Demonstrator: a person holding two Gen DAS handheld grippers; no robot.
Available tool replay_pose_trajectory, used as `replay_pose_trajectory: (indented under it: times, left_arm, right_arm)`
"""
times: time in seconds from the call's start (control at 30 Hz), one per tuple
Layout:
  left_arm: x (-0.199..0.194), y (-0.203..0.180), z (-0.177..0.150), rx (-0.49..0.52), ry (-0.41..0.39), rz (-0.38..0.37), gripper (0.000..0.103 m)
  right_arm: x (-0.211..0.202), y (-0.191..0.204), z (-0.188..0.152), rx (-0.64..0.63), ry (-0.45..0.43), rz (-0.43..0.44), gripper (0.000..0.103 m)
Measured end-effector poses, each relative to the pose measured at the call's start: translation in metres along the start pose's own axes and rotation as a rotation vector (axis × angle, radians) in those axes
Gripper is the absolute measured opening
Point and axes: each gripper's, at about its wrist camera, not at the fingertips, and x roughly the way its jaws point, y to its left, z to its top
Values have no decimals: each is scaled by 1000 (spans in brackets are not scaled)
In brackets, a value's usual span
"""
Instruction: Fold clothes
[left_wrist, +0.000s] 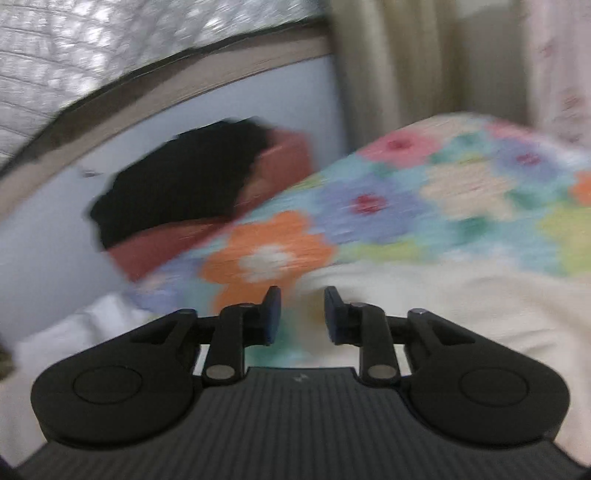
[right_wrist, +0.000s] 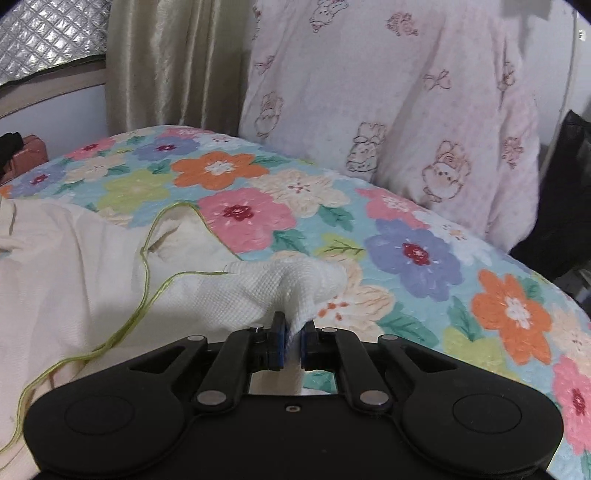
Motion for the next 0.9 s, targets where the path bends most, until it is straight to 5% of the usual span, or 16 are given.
replay_pose_trajectory:
  times: [0.07, 0.13, 0.2, 0.27, 0.37, 0.47, 0.57, 0.67, 0.7, 0.73, 0.77, 0.8, 0.9]
  left_arm:
    - [-24, -19, -4, 20, -69, -63, 60]
    - [-48, -43, -6, 54, -145, -135, 63]
    - [-68, -69, -5, 102, -170, -296, 65]
    - [-75, -102, 0, 192, -85, -556, 65]
    - [-69, -157, -4, 294, 52, -742, 65]
    - [-63, -213, -16, 450, 1, -770, 67]
    - [-46, -266, -31, 645, -77, -716, 71]
    - [-20, -307, -47, 781, -28, -723, 75]
    - [-14, -309, -47, 746, 15, -748, 70]
    - [-8, -311, -48, 712, 58, -772, 60]
    - [-5, -313, -48, 679, 90, -790, 16]
    - [-14, -309, -44, 660, 69, -786, 3]
    - [-55, -293, -26, 636, -138, -725, 3]
  right_arm:
    - [4, 0, -2, 13, 29, -6, 8]
    - [9, -4, -5, 63, 50, 2, 8]
    - [11, -15, -8, 167, 66, 35, 8]
    - [11, -21, -12, 234, 41, 118, 10]
    - [10, -29, -19, 310, -9, 255, 19]
    - [15, -32, -23, 349, -12, 313, 27]
    - [28, -32, -23, 345, 42, 260, 44]
    - [46, -32, -23, 332, 119, 227, 49]
    - [53, -30, -24, 319, 144, 218, 48]
    - [54, -28, -24, 303, 138, 221, 24]
    - [52, -26, -24, 287, 105, 236, 5]
    - [42, -21, -23, 254, 39, 231, 6]
    - [-8, -1, -14, 117, -239, 160, 6]
